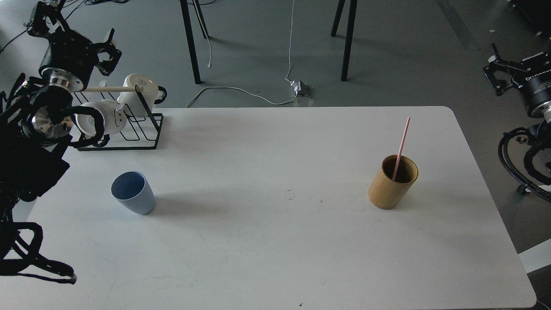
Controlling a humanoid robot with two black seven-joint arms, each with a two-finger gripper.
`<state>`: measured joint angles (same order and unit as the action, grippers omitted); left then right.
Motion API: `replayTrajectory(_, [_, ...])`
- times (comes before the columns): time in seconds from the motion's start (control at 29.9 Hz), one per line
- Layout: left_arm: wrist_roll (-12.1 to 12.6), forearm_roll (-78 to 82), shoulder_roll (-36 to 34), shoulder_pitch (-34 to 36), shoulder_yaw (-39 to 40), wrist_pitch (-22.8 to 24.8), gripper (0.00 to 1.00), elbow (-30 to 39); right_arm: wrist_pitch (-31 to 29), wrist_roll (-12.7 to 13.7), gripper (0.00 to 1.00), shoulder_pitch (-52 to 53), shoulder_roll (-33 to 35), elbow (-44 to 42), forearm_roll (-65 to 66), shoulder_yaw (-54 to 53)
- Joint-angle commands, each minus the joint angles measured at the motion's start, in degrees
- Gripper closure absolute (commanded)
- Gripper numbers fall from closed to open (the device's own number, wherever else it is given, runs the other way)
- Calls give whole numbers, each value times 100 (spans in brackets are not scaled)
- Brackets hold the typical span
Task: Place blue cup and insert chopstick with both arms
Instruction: 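Move the left arm down toward the light blue cup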
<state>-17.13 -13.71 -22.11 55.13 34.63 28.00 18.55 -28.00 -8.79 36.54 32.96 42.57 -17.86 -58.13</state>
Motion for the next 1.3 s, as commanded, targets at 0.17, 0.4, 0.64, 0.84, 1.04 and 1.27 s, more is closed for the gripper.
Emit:
replayTrajectory(0.17, [-36, 0, 14, 51, 9, 0, 1, -1, 0, -26, 1, 2, -27, 15, 125, 30])
replayTrajectory(0.4, [43, 61, -108, 173, -53, 0, 1, 43, 0, -35, 1, 28, -44, 59, 125, 21])
replayTrajectory(0.64, [-1, 744, -469, 542, -106, 0, 1, 245, 0, -26, 1, 20, -1, 59, 143, 21])
replayTrajectory(0.84, [8, 2414, -1584, 868, -106, 0, 1, 1543, 0, -35, 1, 20, 96, 59, 143, 3])
replayTrajectory(1.04, [-9, 4408, -2630, 807, -106, 0, 1, 3223, 0, -35, 1, 28, 61, 59, 143, -23])
replayTrajectory(1.27, [-150, 7324, -3588, 456, -211, 0, 1, 4418, 0, -44, 1, 107, 26, 76, 143, -23])
